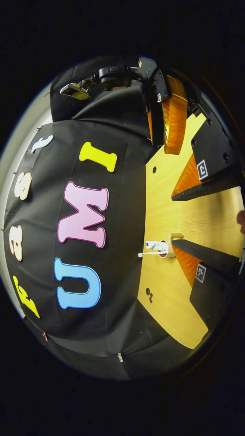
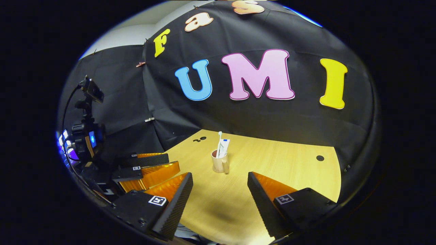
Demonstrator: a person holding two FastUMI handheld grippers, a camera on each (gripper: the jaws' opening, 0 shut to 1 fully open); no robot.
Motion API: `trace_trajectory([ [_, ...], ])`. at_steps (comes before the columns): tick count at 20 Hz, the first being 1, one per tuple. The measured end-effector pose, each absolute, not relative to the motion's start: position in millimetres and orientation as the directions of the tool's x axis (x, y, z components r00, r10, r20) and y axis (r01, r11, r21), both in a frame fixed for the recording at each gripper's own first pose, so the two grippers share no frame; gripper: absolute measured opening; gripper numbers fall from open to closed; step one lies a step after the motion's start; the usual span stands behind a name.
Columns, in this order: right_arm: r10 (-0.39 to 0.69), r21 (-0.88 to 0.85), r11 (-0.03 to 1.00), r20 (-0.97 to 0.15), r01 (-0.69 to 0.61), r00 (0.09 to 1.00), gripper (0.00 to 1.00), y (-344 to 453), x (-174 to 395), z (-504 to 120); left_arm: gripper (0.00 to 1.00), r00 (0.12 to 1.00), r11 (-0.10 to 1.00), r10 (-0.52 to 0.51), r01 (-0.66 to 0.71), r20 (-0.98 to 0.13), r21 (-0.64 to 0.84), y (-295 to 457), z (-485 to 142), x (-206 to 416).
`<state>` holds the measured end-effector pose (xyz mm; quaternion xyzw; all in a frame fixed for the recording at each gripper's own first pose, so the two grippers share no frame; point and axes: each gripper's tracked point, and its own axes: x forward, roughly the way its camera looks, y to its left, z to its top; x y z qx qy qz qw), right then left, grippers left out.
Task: Put the toothbrush and toothpaste on the desktop into the cup, then pick up the cup and place it on the coaster on the desktop.
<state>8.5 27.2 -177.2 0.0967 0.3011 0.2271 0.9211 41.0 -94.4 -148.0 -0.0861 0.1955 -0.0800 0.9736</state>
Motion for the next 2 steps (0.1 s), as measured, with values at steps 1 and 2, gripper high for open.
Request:
trace_trajectory([
  [1, 0.469, 0.305, 0.883, -0.512, -0.358, 0.72, 0.98, 25.3, 9.3, -178.7, 0.74, 0.912, 0.973, -0.187, 0.12, -0.366, -0.198, -93.9, -146.4, 41.0],
  [2, 0.464, 0.294, 0.886, -0.512, -0.36, 0.723, 0.98, 24.0, 9.3, -179.0, 0.74, 0.912, 0.973, -0.187, 0.12, -0.366, -0.199, -93.9, -146.5, 40.2],
])
